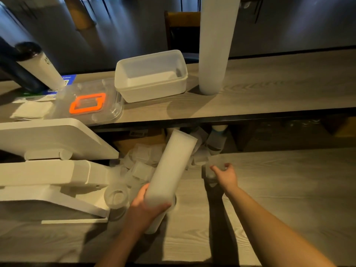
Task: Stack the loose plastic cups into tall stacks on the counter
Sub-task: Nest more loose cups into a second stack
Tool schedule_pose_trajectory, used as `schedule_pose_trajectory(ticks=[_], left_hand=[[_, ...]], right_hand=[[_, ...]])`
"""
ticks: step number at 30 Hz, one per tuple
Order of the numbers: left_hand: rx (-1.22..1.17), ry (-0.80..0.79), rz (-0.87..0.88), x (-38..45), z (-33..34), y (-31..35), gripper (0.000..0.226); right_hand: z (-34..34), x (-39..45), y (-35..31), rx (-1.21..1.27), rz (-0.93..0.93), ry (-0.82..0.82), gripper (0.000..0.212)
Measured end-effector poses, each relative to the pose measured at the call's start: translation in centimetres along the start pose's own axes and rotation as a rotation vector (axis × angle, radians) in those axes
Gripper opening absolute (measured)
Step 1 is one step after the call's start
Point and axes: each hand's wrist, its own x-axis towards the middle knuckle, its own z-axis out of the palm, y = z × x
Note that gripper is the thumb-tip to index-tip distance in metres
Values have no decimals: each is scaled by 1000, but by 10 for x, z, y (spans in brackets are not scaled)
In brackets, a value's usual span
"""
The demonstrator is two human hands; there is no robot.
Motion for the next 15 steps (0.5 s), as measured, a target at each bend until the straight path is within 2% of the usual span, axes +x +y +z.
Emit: schedule_pose_trajectory(ticks=[3, 7, 11, 13, 15], left_hand=[[-23, -1, 6, 0, 2, -2, 81], [-103, -29, 11, -1, 2, 0, 82], [-130, -49, 44, -3, 2, 0, 83], [-104, -53, 68, -4, 0, -3, 86], [-77, -58, 84, -4, -1, -4, 87]], right_hand=[[-9, -5, -3, 129, -19, -1, 73], [-28, -16, -20, 373, 84, -157, 78], [-51, -33, -53, 499, -28, -243, 54], [-60, -41, -65, 550, -94, -270, 59], [-67, -47, -74, 562, -163, -280, 55]])
